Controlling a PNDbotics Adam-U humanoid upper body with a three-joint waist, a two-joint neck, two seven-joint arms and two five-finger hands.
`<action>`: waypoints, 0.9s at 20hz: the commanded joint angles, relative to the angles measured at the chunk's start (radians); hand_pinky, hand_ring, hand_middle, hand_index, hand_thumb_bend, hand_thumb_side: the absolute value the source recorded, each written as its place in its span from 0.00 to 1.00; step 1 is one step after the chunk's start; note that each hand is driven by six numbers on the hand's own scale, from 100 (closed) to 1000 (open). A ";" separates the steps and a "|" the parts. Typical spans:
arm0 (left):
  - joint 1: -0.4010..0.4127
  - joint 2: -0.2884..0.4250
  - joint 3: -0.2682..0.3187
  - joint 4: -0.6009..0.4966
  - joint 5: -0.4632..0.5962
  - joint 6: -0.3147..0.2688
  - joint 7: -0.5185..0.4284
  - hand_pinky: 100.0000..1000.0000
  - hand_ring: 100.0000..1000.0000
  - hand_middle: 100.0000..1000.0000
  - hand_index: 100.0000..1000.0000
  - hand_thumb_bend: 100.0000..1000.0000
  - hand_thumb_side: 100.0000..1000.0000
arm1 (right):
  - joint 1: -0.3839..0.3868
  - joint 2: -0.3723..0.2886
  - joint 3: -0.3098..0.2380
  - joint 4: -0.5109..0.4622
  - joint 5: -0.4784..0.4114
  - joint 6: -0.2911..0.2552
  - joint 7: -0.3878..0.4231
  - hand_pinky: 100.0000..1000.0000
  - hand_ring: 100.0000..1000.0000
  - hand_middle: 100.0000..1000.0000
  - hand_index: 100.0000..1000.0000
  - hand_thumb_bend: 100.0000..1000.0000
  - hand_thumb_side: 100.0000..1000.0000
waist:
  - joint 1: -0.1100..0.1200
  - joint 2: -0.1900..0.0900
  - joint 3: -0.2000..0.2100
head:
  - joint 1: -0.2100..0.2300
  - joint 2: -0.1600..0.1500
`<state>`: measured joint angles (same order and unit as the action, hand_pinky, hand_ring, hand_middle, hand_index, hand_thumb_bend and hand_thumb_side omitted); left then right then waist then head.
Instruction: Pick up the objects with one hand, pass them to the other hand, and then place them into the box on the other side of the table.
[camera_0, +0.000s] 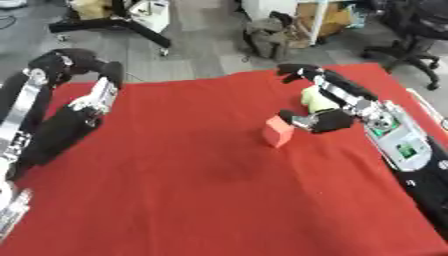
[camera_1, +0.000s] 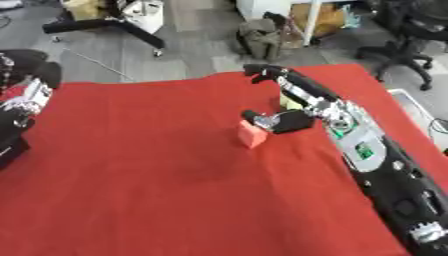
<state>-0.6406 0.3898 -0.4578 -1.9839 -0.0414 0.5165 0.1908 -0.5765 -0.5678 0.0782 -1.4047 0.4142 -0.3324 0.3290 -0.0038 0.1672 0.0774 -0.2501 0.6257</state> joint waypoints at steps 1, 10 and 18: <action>-0.020 -0.058 -0.002 -0.016 0.050 -0.051 -0.028 1.00 0.84 0.80 0.69 0.17 0.66 | -0.042 -0.010 -0.025 0.067 0.048 0.050 0.026 1.00 0.84 0.88 1.00 0.24 0.50 | 0.001 -0.009 0.010 | -0.032 -0.025; 0.007 -0.057 0.020 -0.016 0.163 -0.181 -0.081 1.00 0.84 0.80 0.69 0.16 0.68 | -0.089 -0.003 -0.022 0.280 0.171 0.119 -0.068 1.00 0.85 0.89 1.00 0.28 0.51 | -0.003 -0.004 0.026 | -0.071 -0.033; 0.044 -0.046 0.008 -0.016 0.170 -0.301 -0.084 1.00 0.84 0.80 0.69 0.16 0.68 | -0.117 0.018 -0.023 0.474 0.290 0.058 -0.165 1.00 0.84 0.84 1.00 0.29 0.52 | 0.000 0.001 0.030 | -0.082 -0.039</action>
<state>-0.5879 0.3266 -0.4520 -1.9845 0.1266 0.2360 0.1062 -0.6793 -0.5362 0.0617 -0.9543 0.6792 -0.2644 0.1793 -0.0036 0.1797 0.1061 -0.3281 0.5993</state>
